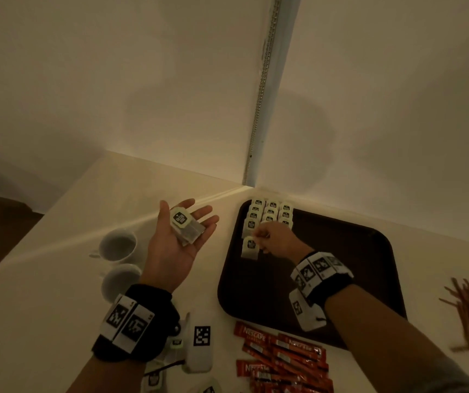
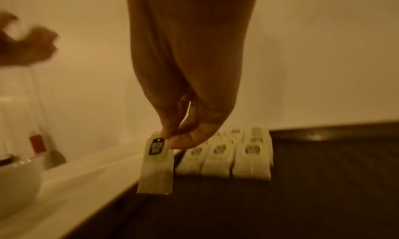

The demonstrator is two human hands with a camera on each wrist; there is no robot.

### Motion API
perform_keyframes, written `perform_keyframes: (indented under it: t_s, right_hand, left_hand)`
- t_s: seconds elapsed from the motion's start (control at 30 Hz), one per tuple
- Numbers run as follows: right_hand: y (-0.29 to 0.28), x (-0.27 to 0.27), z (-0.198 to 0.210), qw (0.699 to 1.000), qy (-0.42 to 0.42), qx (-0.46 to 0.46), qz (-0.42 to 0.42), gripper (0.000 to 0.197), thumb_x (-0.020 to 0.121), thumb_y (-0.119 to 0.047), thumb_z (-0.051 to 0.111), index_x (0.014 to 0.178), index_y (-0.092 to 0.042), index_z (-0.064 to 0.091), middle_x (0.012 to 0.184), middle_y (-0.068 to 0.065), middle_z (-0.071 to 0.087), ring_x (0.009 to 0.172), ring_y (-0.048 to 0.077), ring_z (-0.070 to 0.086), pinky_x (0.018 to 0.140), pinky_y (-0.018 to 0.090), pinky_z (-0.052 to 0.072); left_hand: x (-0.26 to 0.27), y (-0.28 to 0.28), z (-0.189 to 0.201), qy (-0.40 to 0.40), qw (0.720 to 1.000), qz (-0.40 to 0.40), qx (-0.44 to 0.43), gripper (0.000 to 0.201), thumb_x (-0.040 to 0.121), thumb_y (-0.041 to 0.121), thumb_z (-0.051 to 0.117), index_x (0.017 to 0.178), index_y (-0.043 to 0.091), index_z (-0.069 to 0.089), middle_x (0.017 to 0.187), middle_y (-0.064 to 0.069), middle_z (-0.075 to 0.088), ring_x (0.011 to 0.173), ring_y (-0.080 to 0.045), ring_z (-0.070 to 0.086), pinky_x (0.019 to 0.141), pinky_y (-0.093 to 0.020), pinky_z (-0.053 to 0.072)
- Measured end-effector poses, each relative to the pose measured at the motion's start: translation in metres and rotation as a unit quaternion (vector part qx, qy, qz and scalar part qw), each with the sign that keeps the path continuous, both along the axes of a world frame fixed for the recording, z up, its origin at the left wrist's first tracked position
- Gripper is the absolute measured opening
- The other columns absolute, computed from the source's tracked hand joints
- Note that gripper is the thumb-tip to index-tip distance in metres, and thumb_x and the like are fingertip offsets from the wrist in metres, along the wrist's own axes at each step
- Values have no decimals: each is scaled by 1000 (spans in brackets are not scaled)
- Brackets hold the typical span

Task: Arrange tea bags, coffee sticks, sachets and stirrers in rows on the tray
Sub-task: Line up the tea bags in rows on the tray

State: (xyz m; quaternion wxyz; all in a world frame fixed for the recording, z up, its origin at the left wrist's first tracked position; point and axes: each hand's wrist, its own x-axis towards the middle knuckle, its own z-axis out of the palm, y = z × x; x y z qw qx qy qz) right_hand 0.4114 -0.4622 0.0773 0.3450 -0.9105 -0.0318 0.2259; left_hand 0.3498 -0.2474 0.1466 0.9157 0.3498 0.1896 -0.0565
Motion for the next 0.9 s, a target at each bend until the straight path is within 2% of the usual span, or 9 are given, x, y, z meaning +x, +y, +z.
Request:
perform_keyframes:
  t_s: [0.07,0.13,0.23,0.3,0.5,0.6,0.7,0.8,0.9]
  right_hand:
    - [1,5,-20,1000,0,-5,-13,16,91,-10,58,105,-4,63,102,12,65,85,23,64,78,30,55]
    - [2,11,-35,999,-31,-7,-44,13,89,-10,61,99,-4,63,103,14,66,89,26,64,81,33,53]
    - [3,20,-44,994,-65,8,-89,9,87,-7,62,95,-3,62,101,14,66,85,18,58,80,30,50]
    - [4,26,-46,992,-72,6,-99,10,87,-5,61,96,-2,62,101,12,65,88,15,56,80,26,47]
    - [8,38,-55,989,-80,3,-121,7,87,-3,59,93,-3,63,100,12,65,94,21,59,77,24,47]
    - [8,40,-55,987,-96,-4,-129,8,87,-1,57,93,-2,62,97,12,65,90,18,59,72,22,43]
    - [15,40,-38,976,-147,31,-155,6,88,-6,59,93,-4,61,90,7,63,88,22,60,70,23,43]
    - [34,29,8,956,-210,178,-105,7,86,-19,66,91,-14,63,87,-1,59,77,8,54,69,19,41]
    - [49,11,58,940,-240,237,50,25,77,-21,76,100,-19,66,91,-6,51,81,-4,49,73,10,38]
  left_hand:
    - [2,2,-3,0,1000,0,11,53,95,55,33,107,11,61,100,-15,72,93,-32,70,71,-33,59]
    - [2,4,-7,5,1000,-1,16,54,95,55,32,106,11,61,101,-16,72,93,-32,70,70,-33,59]
    - [4,7,-12,16,1000,-4,16,57,95,57,29,107,11,60,103,-17,71,94,-32,70,69,-32,59]
    - [5,9,-13,19,1000,-8,18,61,95,60,24,108,12,60,105,-17,71,95,-32,70,68,-32,59]
    - [6,10,-15,17,998,-48,47,73,92,66,13,115,14,59,106,-14,72,93,-28,71,61,-27,57]
    - [8,9,-17,24,995,-74,60,77,91,68,12,119,13,58,107,-14,71,94,-27,71,62,-26,57]
    - [11,6,-18,29,991,-103,75,79,91,67,12,119,10,59,110,-14,71,97,-27,70,65,-26,57]
    - [15,-1,-16,30,985,-128,108,79,91,66,14,113,7,62,108,-14,71,97,-25,70,68,-26,58]
    - [19,-11,-11,26,983,-135,123,74,92,64,19,105,8,66,101,-11,73,91,-22,71,67,-28,58]
